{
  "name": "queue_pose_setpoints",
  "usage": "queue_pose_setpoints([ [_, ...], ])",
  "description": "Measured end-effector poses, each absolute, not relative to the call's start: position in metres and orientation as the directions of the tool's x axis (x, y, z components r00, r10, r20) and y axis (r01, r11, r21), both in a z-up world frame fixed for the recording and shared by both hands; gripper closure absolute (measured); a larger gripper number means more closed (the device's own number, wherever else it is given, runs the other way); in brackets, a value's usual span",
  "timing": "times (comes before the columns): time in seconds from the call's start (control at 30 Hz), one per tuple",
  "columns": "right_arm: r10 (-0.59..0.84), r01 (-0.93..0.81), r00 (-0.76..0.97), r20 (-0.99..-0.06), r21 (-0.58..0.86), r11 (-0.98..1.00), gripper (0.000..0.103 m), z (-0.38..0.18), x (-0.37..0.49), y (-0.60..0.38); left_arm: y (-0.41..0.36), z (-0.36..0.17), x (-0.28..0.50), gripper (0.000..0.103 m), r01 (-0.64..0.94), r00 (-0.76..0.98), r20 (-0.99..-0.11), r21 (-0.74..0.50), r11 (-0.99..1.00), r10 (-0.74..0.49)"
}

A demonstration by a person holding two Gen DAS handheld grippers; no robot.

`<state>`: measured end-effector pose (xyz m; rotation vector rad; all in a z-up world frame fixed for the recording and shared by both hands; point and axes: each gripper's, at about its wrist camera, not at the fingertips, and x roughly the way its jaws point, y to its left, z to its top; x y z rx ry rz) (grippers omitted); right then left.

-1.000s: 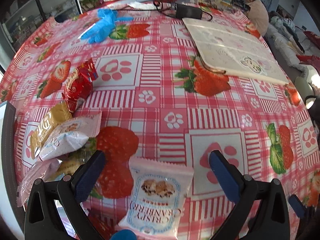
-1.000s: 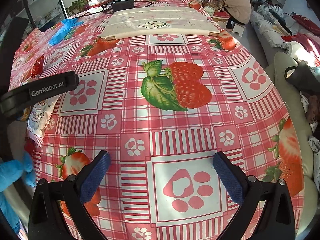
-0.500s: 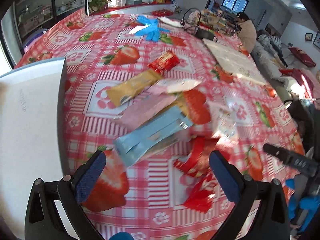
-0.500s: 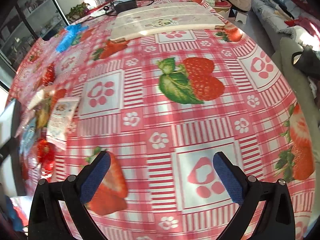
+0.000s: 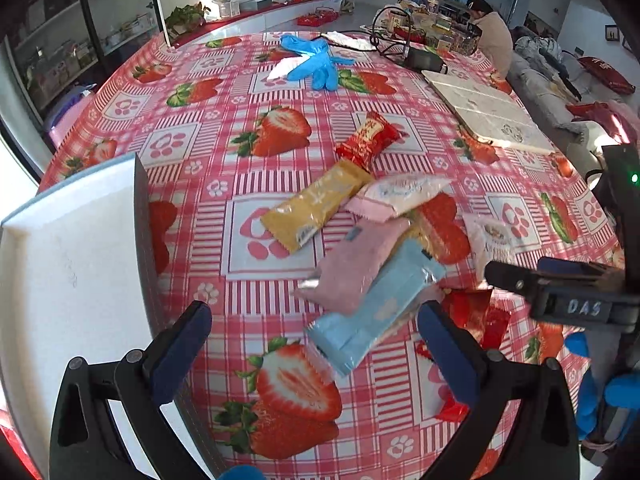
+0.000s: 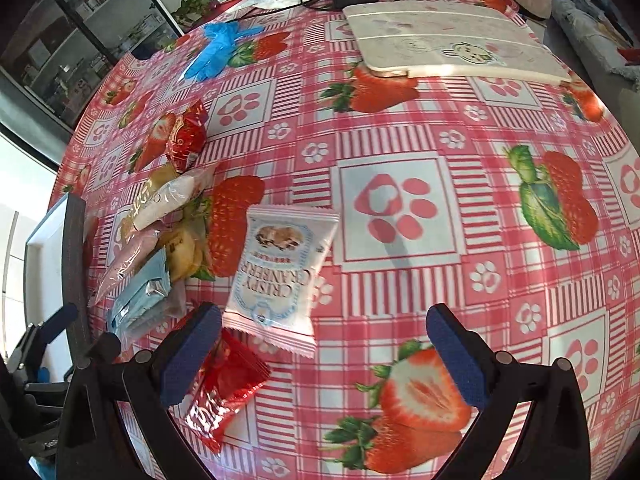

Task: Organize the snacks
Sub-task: 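Move both tools toward the scattered snack packets, then grasp the yellow bar with left tool while right tool grasps white cranberry packet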

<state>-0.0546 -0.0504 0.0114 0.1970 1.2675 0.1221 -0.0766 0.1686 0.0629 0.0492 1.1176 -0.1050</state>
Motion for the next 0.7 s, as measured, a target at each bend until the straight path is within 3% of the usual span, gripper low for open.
queue_pose_setpoints([
  [0.13, 0.146, -0.006, 0.282, -0.948, 0.151, 0.989, 0.000, 0.003, -0.043, -0.035, 0.170, 0.065, -0.051, 0.000, 0.092, 0.423, -0.905, 0.008, 0.996, -0.032],
  [0.17, 0.125, -0.016, 0.290, -0.949, 0.126, 0.992, 0.006, 0.004, -0.043, -0.034, 0.169, 0.063, -0.044, 0.000, 0.095, 0.420, -0.907, 0.018, 0.995, -0.023],
  [0.23, 0.069, -0.044, 0.320, -0.945, 0.058, 0.997, 0.028, 0.007, -0.047, -0.034, 0.165, 0.057, -0.032, 0.000, 0.116, 0.426, -0.905, 0.058, 0.992, 0.003],
  [0.27, 0.052, -0.059, 0.330, -0.943, 0.035, 0.998, 0.044, 0.009, -0.051, -0.036, 0.162, 0.055, -0.025, 0.000, 0.132, 0.436, -0.900, 0.094, 0.987, 0.028],
  [0.3, 0.059, -0.069, 0.335, -0.940, 0.038, 0.997, 0.050, 0.010, -0.053, -0.040, 0.160, 0.050, -0.019, 0.000, 0.145, 0.449, -0.892, 0.132, 0.981, 0.053],
  [0.4, 0.099, -0.068, 0.332, -0.938, 0.080, 0.994, 0.050, 0.011, -0.057, -0.051, 0.159, 0.035, -0.001, 0.000, 0.169, 0.444, -0.890, 0.195, 0.966, 0.102],
  [0.7, 0.086, -0.103, 0.343, -0.935, 0.054, 0.993, 0.045, 0.012, -0.060, -0.046, 0.152, 0.009, 0.021, 0.000, 0.198, 0.414, -0.910, 0.109, 0.974, 0.018],
])
